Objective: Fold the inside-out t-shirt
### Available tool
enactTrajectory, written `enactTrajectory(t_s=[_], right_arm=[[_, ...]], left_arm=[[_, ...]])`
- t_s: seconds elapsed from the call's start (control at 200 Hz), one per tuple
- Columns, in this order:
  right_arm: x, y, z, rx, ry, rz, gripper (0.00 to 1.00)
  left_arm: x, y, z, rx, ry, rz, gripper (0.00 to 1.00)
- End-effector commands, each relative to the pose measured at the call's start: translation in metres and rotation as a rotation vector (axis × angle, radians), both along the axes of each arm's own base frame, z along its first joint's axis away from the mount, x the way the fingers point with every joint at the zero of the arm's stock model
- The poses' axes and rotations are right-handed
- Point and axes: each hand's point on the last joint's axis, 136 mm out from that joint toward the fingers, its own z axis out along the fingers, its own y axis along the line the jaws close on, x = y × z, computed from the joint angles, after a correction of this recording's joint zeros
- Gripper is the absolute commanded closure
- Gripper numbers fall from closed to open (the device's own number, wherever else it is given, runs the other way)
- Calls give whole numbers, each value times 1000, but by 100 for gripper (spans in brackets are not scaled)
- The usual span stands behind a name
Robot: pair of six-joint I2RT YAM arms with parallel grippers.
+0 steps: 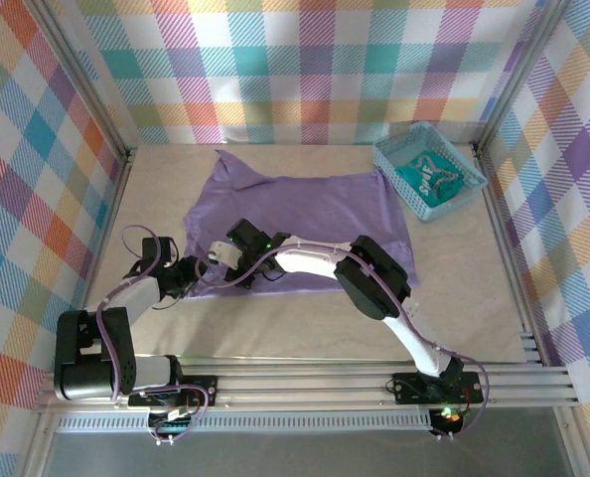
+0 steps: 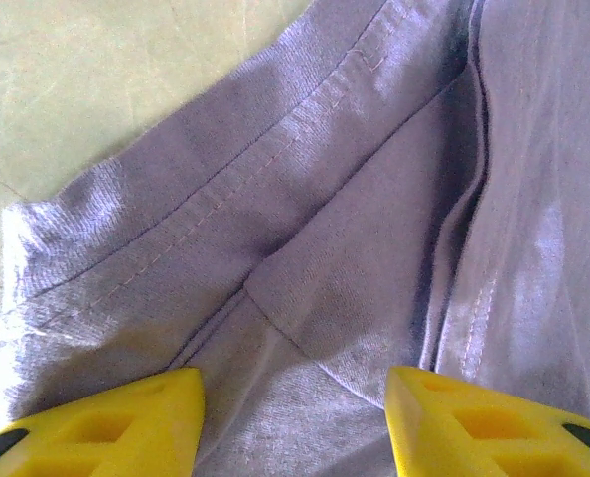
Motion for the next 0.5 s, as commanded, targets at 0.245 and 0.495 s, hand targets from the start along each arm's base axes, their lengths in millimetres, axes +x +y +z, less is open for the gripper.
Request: enactTrajectory(t_s=[0.245,0.495], right_arm=[[59,-31,72,208,122,-330,100],[134,-89,40,248,433,-717,73]], left_arm=[[-15,3,-12,1,52,10,46],[-13,5,-5,18,36,-3,41]])
